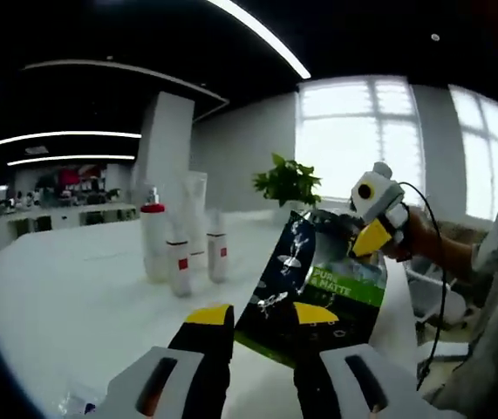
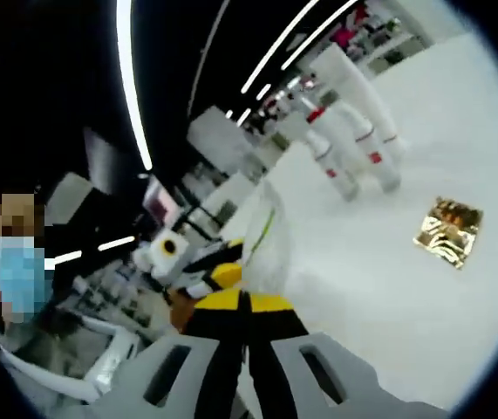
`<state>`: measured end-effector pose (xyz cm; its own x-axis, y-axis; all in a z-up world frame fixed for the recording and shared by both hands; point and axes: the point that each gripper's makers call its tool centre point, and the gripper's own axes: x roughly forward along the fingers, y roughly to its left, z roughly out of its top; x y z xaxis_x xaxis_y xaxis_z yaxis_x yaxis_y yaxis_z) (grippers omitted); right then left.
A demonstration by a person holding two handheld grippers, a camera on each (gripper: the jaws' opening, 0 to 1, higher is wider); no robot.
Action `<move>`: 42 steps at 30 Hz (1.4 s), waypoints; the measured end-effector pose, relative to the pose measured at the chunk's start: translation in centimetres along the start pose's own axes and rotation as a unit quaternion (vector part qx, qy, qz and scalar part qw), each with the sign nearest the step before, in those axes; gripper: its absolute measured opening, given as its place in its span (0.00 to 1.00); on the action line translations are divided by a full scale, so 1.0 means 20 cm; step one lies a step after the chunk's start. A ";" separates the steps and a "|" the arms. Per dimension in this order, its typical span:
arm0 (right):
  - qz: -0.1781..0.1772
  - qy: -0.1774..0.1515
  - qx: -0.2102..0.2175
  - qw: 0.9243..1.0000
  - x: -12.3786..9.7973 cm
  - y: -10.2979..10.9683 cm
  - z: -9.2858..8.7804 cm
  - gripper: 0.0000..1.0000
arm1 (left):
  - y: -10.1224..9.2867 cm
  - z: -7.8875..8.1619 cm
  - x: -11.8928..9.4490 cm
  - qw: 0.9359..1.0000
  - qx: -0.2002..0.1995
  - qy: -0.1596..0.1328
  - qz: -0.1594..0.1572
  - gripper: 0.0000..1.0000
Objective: Arrange the skincare products in the storage area until every visible bottle or jar stands upright without overlapping.
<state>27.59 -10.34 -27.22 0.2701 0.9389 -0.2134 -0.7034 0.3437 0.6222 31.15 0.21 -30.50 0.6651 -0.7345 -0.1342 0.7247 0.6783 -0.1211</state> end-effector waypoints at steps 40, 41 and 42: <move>0.181 0.004 -0.233 0.955 0.03 0.49 0.11 0.00 | -0.38 0.18 -0.33 0.880 -0.262 -0.044 -0.394 0.09; 0.179 0.004 -0.236 0.955 0.03 0.48 0.12 0.00 | -0.38 0.20 -0.34 0.873 -0.273 -0.044 -0.401 0.07; 0.170 0.005 -0.239 0.956 0.04 0.47 0.12 0.00 | -0.38 0.20 -0.34 0.870 -0.279 -0.043 -0.404 0.04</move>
<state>22.82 -6.38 -19.77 -0.0326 0.9972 -0.0676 -0.9703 -0.0153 0.2413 21.85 0.02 -24.66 0.0064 -0.9577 0.2876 0.7780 -0.1759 -0.6032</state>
